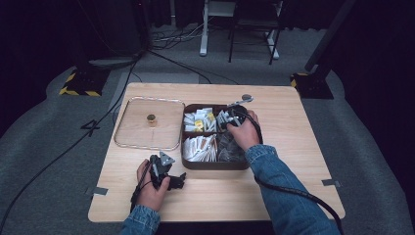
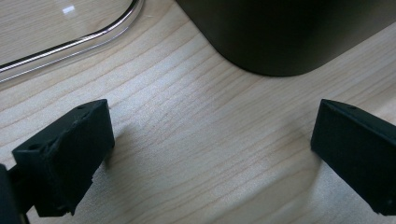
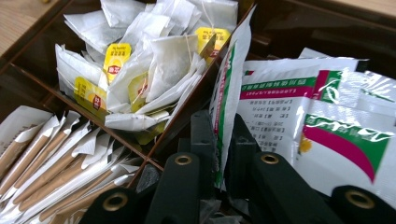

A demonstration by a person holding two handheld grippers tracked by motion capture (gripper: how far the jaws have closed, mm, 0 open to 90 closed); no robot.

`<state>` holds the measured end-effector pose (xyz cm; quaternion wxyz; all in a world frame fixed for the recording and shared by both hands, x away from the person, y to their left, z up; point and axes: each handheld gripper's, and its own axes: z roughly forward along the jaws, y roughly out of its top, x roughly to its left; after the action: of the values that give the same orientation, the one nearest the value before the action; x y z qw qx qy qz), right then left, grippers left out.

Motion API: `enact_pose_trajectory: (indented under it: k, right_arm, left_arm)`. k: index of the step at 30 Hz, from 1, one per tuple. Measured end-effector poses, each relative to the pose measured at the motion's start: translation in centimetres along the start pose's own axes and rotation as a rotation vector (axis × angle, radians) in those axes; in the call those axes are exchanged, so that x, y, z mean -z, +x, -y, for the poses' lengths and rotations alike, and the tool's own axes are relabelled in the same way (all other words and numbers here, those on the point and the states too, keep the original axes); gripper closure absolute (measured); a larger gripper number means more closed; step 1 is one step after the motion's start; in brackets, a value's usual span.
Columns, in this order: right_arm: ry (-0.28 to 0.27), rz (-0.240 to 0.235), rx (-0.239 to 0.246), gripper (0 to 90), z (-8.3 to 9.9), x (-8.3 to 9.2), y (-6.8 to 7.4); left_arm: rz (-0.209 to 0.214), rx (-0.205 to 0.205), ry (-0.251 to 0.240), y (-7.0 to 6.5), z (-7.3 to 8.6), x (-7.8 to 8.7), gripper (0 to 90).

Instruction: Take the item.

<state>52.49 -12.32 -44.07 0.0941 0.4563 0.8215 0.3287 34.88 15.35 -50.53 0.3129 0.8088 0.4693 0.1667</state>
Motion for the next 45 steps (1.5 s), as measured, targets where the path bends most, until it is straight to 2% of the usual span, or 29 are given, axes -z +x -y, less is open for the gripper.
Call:
enact_pose_trajectory:
  k: [7, 20, 27, 39, 45]
  right_arm:
    - [-0.038, -0.009, -0.016, 84.9, -0.4, 1.4, -0.5]
    - [-0.14, -0.077, -0.038, 85.0, -0.5, 4.7, -1.2]
    - [-0.185, -0.102, -0.02, 85.0, 0.1, 6.5, -1.2]
    - [-0.234, -0.101, 0.005, 85.0, 0.5, 10.3, -1.8]
    - [-0.244, -0.09, 0.015, 85.0, 1.2, 12.3, -2.6]
  left_arm:
    - [0.003, -0.001, -0.001, 0.0, 0.0, 0.0, 0.0]
    - [0.004, -0.001, -0.001, 0.0, -0.1, -0.1, 0.0]
    - [0.003, -0.001, -0.001, 0.0, -0.1, -0.1, 0.0]
    - [0.001, 0.002, -0.001, 0.0, 0.0, 0.0, 0.0]
    - [0.0, 0.002, 0.0, 0.0, 0.0, 0.0, 0.0]
